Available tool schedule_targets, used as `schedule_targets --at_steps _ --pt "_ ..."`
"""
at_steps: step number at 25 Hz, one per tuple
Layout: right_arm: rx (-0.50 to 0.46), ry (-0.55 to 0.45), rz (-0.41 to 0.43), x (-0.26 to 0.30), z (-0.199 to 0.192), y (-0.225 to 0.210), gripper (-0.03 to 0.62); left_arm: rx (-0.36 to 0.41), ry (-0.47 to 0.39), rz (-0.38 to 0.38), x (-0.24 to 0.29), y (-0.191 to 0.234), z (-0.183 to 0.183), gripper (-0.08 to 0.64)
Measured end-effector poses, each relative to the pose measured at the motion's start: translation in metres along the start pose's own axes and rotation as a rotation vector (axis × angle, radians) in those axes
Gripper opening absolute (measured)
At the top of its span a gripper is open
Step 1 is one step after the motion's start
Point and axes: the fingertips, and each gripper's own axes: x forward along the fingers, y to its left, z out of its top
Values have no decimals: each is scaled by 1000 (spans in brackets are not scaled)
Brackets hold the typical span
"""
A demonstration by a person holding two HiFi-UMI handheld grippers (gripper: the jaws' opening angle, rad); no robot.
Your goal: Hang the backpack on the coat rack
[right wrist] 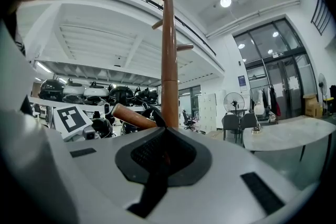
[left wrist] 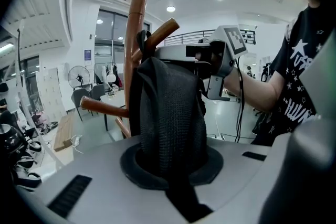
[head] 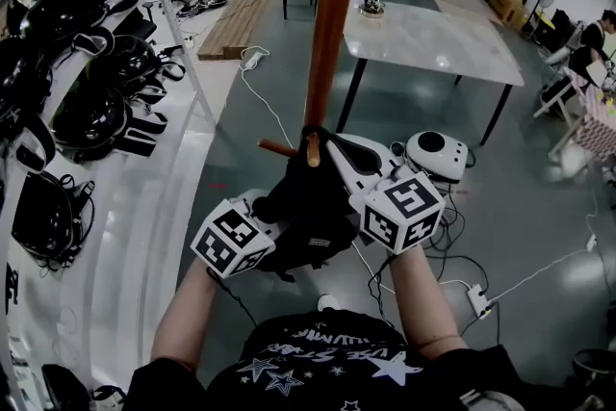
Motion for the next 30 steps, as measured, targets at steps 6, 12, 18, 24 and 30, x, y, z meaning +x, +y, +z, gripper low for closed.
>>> schedule_targets --at_steps 6,12,18,24,30 --pt "22 36 -18 7 -21 -11 15 -26 31 -1 14 7 -13 52" --pt "30 11 -1 5 -29 -5 17 -47 26 8 19 13 -27 57" --pt "-4 -7 -33 0 -32 5 74 -48 6 18 24 15 -39 91" --pt "-2 3 -142 -24 -31 7 64 -64 -18 11 30 10 -38 142" --pt "44 29 -242 -65 -50 27 58 -140 -128 1 27 12 -29 261"
